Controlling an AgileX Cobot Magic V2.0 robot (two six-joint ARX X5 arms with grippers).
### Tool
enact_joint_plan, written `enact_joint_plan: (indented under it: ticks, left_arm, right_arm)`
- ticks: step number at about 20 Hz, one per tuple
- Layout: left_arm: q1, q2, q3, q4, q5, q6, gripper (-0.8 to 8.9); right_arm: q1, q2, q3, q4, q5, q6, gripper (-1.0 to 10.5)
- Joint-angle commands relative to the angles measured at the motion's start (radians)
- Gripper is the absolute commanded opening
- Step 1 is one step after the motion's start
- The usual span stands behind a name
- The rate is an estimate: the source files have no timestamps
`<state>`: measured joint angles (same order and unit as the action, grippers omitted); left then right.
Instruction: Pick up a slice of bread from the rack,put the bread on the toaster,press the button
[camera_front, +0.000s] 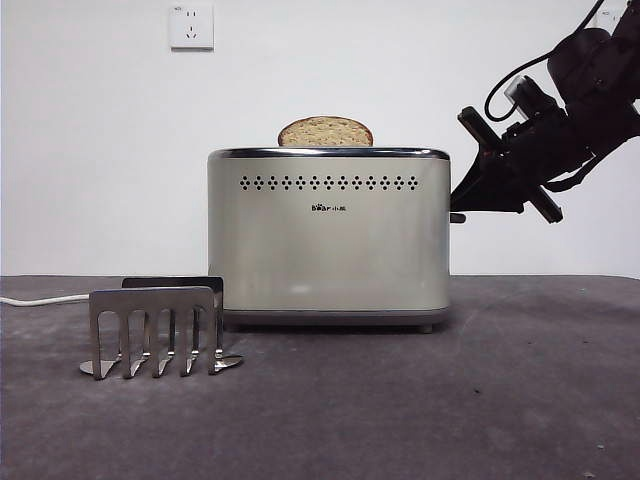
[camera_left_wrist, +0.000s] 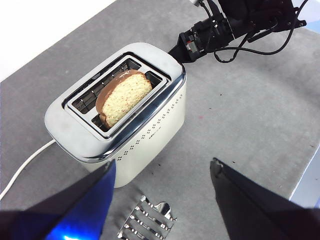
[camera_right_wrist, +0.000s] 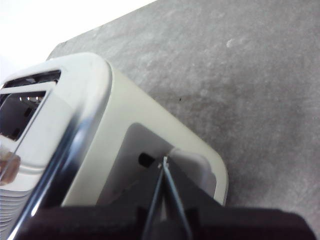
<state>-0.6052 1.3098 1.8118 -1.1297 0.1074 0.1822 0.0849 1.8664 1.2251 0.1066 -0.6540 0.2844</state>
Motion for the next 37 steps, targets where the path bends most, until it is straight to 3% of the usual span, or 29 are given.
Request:
enact_joint_plan:
  ticks: [1,7,30,34,37]
  left_arm:
    - [-0.004,0.000,-0.005,0.003,0.002,-0.007,3.18]
    - [-0.004,0.000,-0.005,0.003,0.002,-0.007,3.18]
    - [-0.004,0.000,-0.005,-0.002,0.002,-0.007,3.18]
    - [-0.004,0.000,-0.005,-0.002,0.000,-0.007,3.18]
    - [-0.004,0.000,-0.005,-0.004,0.000,-0.006,3.18]
  right_arm:
    - [0.001,0.049,-0.006,-0.015,0.007,-0.018,-0.1]
    - [0.000,0.104,-0.006,-0.093,0.055,-0.100,-0.1]
    - [-0.002,0.117,-0.006,-0.085,0.050,-0.099,-0.1]
    - [-0.005,0.069,0.001,-0.060,0.005,-0.090,-0.1]
    - [-0.008,-0.029,0.009,-0.061,0.056,-0.092,-0.1]
